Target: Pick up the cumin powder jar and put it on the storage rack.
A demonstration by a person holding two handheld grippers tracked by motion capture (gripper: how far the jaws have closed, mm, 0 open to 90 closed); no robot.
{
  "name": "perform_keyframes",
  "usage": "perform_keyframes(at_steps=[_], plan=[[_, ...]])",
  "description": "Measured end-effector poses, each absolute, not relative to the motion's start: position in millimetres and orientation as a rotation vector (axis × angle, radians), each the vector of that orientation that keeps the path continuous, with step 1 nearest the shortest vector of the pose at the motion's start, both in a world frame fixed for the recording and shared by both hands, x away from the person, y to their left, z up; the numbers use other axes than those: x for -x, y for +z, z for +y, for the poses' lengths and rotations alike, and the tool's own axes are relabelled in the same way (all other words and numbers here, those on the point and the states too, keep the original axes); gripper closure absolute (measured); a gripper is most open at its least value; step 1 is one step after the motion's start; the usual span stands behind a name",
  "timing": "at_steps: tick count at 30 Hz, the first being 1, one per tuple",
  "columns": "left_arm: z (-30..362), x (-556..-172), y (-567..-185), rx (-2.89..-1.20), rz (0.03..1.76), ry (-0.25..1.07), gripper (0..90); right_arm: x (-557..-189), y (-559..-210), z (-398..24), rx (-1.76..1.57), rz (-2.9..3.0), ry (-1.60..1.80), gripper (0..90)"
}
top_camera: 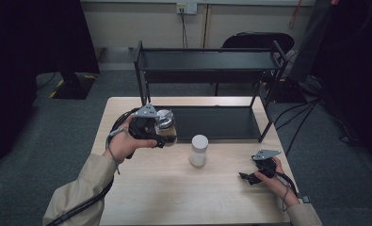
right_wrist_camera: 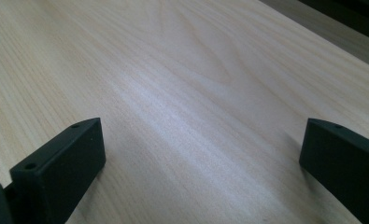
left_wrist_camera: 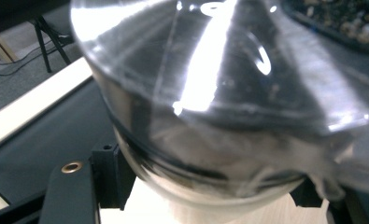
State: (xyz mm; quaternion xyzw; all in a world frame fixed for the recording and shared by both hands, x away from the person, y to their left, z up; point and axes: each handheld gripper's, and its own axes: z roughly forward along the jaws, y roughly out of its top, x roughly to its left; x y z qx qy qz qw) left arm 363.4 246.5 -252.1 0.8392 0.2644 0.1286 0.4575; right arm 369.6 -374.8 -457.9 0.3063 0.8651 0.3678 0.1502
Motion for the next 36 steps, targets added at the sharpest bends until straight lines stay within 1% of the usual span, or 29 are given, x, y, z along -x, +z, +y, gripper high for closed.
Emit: perform_keyframes(at_steps=[12,24,36], plan=[[226.9,-392.4,-211.3,-2.083,0.652,0.350,30.7,-369.7,-458.2,-374.9,-0.879,2.484,1.058,0.0],[212.2,-417.1,-182.2,-2.078,0.686,0.353,30.7,-369.7,-458.1,-374.8,-0.879,2.484,1.058,0.0],[193.7,-436.7,-146.5,-2.096,0.756,0.426,30.7,-369.6,-458.3,-374.8,-0.877,2.483,1.058,0.0]])
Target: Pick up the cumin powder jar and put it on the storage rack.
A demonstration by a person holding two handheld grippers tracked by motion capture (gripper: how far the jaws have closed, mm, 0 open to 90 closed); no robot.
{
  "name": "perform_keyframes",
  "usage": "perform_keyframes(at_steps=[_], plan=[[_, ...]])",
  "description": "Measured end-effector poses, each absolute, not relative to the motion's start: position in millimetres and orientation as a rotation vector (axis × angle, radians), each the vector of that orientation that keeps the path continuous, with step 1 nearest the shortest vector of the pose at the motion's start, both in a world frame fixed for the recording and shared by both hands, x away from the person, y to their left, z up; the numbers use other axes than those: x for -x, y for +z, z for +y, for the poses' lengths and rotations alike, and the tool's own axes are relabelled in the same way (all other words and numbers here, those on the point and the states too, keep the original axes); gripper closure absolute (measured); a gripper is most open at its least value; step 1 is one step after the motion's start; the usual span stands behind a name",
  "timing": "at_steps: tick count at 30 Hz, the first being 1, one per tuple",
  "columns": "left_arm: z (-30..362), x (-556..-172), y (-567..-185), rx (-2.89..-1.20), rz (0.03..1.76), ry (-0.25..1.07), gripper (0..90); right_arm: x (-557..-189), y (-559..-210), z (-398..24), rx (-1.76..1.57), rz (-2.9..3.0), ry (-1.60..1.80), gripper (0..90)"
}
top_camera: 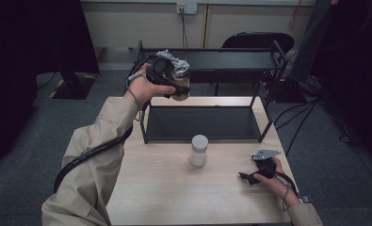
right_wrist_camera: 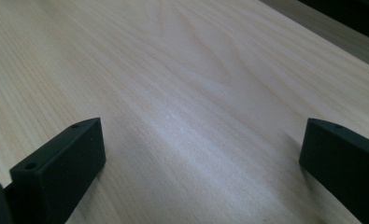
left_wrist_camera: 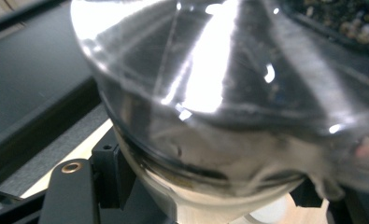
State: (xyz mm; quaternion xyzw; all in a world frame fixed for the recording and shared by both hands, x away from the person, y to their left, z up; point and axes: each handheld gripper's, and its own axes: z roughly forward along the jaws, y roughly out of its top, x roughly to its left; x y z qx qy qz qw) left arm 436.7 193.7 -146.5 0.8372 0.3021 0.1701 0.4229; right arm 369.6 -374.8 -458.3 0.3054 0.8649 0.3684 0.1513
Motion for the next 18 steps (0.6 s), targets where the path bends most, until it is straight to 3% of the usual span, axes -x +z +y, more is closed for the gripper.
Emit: perform_keyframes(at_steps=[18], plan=[[172.4,-481.4,-115.8,-2.059,0.885,0.517,30.7,-369.6,-458.3,-374.9,-0.877,2.483,1.059,0.0]])
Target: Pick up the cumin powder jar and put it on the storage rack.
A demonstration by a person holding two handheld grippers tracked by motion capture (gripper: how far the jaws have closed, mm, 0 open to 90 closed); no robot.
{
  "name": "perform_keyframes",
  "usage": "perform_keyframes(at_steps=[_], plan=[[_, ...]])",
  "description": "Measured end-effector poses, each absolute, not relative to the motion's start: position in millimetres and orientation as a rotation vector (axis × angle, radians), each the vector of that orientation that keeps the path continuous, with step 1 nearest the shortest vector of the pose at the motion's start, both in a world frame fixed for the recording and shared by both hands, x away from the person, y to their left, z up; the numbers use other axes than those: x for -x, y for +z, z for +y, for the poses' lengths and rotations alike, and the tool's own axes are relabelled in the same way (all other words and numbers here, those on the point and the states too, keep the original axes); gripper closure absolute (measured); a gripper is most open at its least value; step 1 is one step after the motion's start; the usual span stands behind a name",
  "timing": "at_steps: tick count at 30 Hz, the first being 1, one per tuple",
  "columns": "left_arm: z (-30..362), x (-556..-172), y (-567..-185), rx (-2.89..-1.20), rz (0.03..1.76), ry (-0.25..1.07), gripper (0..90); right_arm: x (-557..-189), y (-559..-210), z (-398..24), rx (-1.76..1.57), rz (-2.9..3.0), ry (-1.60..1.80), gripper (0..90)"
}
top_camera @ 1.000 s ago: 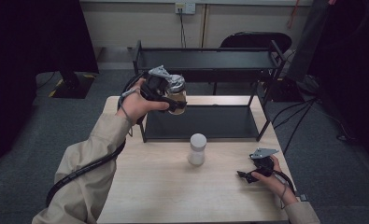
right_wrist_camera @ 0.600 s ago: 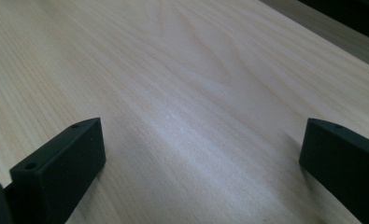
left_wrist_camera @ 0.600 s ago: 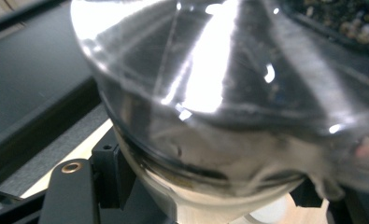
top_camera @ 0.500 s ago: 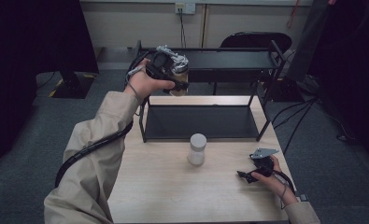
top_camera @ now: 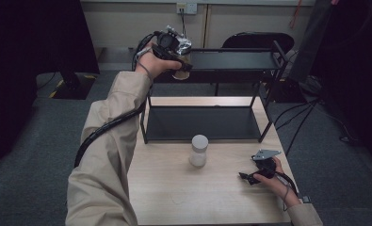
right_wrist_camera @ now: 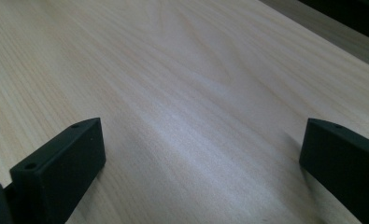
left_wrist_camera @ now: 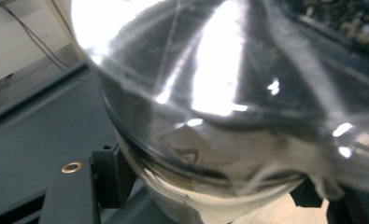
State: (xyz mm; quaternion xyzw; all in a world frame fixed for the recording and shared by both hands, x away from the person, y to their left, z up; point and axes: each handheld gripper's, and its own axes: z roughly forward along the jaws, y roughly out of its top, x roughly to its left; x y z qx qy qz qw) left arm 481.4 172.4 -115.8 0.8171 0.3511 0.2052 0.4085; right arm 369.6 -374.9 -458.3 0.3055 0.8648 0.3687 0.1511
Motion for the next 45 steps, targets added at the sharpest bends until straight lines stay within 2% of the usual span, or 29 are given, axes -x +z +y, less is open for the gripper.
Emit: perform_keyframes(at_steps=[20,45], plan=[[166.6,-522.8,-122.1,-1.988,1.079,0.598,30.7,-369.6,-458.2,-374.8,-0.878,2.483,1.059,0.0],[168.5,-526.4,-137.3,-1.931,1.129,0.618,30.5,-369.6,-458.4,-374.8,-0.876,2.483,1.058,0.0]])
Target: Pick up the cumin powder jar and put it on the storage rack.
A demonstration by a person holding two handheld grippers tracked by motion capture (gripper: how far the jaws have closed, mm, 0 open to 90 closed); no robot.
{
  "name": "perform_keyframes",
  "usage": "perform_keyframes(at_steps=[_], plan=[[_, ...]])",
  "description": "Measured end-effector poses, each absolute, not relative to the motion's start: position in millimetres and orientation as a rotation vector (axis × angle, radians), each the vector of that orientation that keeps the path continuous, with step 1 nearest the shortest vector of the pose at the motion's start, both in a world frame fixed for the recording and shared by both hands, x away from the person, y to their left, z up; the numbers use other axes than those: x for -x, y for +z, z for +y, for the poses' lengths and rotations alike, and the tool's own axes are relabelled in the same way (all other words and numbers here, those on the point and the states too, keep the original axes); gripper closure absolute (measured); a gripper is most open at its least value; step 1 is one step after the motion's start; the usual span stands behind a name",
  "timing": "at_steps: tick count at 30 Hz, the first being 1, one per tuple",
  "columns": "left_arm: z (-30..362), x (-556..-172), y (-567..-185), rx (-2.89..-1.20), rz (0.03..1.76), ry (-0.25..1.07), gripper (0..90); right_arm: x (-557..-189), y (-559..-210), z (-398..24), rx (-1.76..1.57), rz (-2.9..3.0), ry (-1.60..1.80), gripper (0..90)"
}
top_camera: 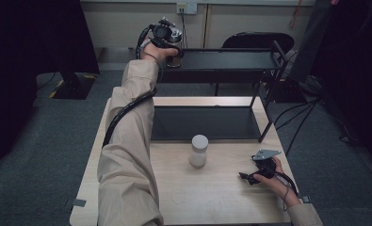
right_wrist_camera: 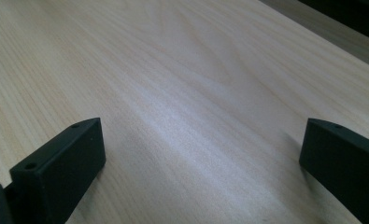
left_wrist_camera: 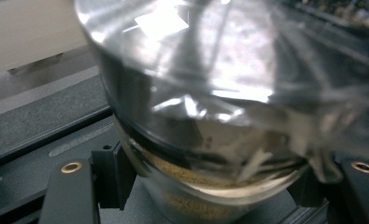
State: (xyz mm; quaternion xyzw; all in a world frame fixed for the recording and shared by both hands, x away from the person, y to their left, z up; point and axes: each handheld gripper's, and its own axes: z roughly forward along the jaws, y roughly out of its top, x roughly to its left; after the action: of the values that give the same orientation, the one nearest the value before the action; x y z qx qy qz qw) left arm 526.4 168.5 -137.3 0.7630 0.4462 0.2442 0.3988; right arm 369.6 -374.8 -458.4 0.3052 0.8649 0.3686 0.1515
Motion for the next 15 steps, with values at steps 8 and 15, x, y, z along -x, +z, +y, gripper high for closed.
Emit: perform_keyframes(at_steps=[8,15], plan=[[169.3,-526.3,-138.0,-1.931,1.126,0.617,30.3,-369.6,-458.3,-374.8,-0.876,2.483,1.058,0.0],[170.2,-523.2,-139.8,-1.905,1.144,0.611,25.8,-369.6,-458.3,-374.8,-0.877,2.483,1.058,0.0]])
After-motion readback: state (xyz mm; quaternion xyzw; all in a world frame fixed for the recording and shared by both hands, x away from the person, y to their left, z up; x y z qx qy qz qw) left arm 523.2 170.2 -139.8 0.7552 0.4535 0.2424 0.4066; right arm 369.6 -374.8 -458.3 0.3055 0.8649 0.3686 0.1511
